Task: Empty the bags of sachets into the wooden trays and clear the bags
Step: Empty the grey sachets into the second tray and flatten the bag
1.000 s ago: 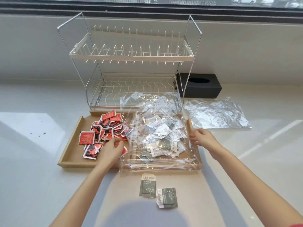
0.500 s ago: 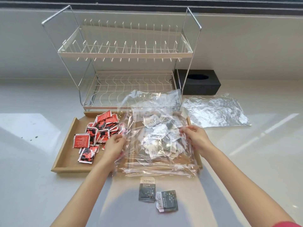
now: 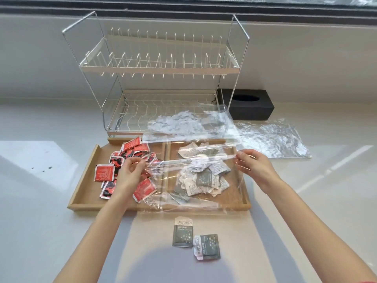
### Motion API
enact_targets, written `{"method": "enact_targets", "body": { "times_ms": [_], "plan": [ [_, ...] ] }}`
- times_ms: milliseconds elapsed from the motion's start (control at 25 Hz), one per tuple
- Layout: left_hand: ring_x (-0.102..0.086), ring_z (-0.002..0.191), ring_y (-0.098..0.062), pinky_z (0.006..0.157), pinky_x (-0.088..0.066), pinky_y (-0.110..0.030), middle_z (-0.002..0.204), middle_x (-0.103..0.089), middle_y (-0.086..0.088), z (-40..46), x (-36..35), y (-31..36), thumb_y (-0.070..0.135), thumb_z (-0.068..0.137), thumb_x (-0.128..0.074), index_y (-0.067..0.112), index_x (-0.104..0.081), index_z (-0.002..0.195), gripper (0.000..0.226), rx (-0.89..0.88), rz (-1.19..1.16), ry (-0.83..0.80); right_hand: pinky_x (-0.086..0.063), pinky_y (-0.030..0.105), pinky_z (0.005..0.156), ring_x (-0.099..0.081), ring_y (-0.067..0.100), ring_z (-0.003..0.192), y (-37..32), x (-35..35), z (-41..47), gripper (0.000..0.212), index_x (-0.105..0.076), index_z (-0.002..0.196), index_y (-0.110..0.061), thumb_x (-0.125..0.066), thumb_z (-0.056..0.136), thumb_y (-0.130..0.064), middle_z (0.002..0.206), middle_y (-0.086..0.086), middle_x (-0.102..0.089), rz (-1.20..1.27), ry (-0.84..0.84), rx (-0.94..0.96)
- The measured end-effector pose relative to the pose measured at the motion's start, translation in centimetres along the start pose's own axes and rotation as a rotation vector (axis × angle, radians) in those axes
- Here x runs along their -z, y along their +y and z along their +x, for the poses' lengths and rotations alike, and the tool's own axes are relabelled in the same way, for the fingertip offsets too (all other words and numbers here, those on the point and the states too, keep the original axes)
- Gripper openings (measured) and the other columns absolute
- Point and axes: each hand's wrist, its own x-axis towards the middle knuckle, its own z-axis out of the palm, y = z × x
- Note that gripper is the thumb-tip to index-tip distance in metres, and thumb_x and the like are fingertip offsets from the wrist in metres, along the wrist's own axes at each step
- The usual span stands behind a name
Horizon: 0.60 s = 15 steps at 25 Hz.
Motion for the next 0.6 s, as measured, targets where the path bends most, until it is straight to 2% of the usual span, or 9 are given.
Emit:
{"method": "enact_targets", "body": {
  "times_ms": [80, 200, 280, 360, 480, 600],
  "plan": [
    [-0.052, 0.068, -0.016, 0.059, -0.045, -0.018, 0.075, -0.055, 0.001, -0.1, 0.0, 0.1, 0.013, 0.091, -0.049, 0.022, -0.049, 0.078, 0.016, -0.074, 0.036, 0.042, -0.050, 0.011, 0.055, -0.060, 0.010, 0.068, -0.2, 0.2, -0.5, 0.006, -0.057, 0.083, -0.014, -0.057, 0.087, -0.010, 0.077, 0.003, -0.061, 0.003, 0.014, 0.038],
    [-0.051, 0.070, -0.020, 0.060, -0.040, -0.025, 0.074, -0.056, 0.001, -0.3, -0.4, 0.4, 0.012, 0.090, -0.050, 0.022, -0.046, 0.084, 0.012, -0.128, 0.046, 0.072, -0.051, 0.010, 0.059, -0.063, 0.001, 0.059, -0.8, 1.0, -0.7, 0.013, -0.054, 0.095, -0.018, -0.060, 0.086, -0.011, 0.076, 0.004, -0.064, -0.054, 0.039, 0.144],
    [-0.051, 0.066, -0.015, 0.059, -0.043, -0.026, 0.075, -0.057, 0.001, -0.6, -0.6, 0.9, 0.008, 0.090, -0.049, 0.022, -0.048, 0.091, 0.014, -0.214, 0.067, 0.007, -0.051, 0.010, 0.062, -0.063, -0.003, 0.060, -1.7, 1.6, -0.9, 0.022, -0.055, 0.106, -0.020, -0.058, 0.087, -0.010, 0.077, 0.002, -0.064, -0.120, 0.026, 0.243],
    [-0.054, 0.073, -0.009, 0.065, -0.045, -0.019, 0.083, -0.060, 0.005, -0.9, -0.5, 1.7, 0.005, 0.090, -0.047, 0.027, -0.055, 0.087, 0.024, -0.335, 0.163, -0.078, -0.051, 0.008, 0.065, -0.062, -0.006, 0.062, -2.4, 2.4, -1.3, 0.028, -0.059, 0.112, -0.020, -0.057, 0.087, -0.008, 0.078, -0.001, -0.064, -0.174, -0.007, 0.317],
    [-0.057, 0.083, 0.004, 0.073, -0.044, -0.006, 0.096, -0.061, 0.016, -1.3, -0.2, 2.8, -0.001, 0.089, -0.046, 0.032, -0.060, 0.087, 0.036, -0.433, 0.255, -0.187, -0.048, 0.004, 0.070, -0.060, -0.010, 0.067, -3.0, 3.4, -1.9, 0.032, -0.061, 0.113, -0.019, -0.059, 0.085, -0.004, 0.080, -0.006, -0.063, -0.233, -0.032, 0.358],
    [-0.055, 0.075, 0.015, 0.072, -0.044, -0.003, 0.090, -0.060, 0.016, -1.9, -0.5, 3.4, -0.003, 0.087, -0.049, 0.034, -0.057, 0.095, 0.038, -0.492, 0.330, -0.218, -0.043, -0.001, 0.068, -0.058, -0.016, 0.066, -3.4, 4.4, -2.1, 0.027, -0.064, 0.107, -0.018, -0.060, 0.084, -0.005, 0.080, -0.008, -0.063, -0.390, 0.015, 0.411]
  ]
}}
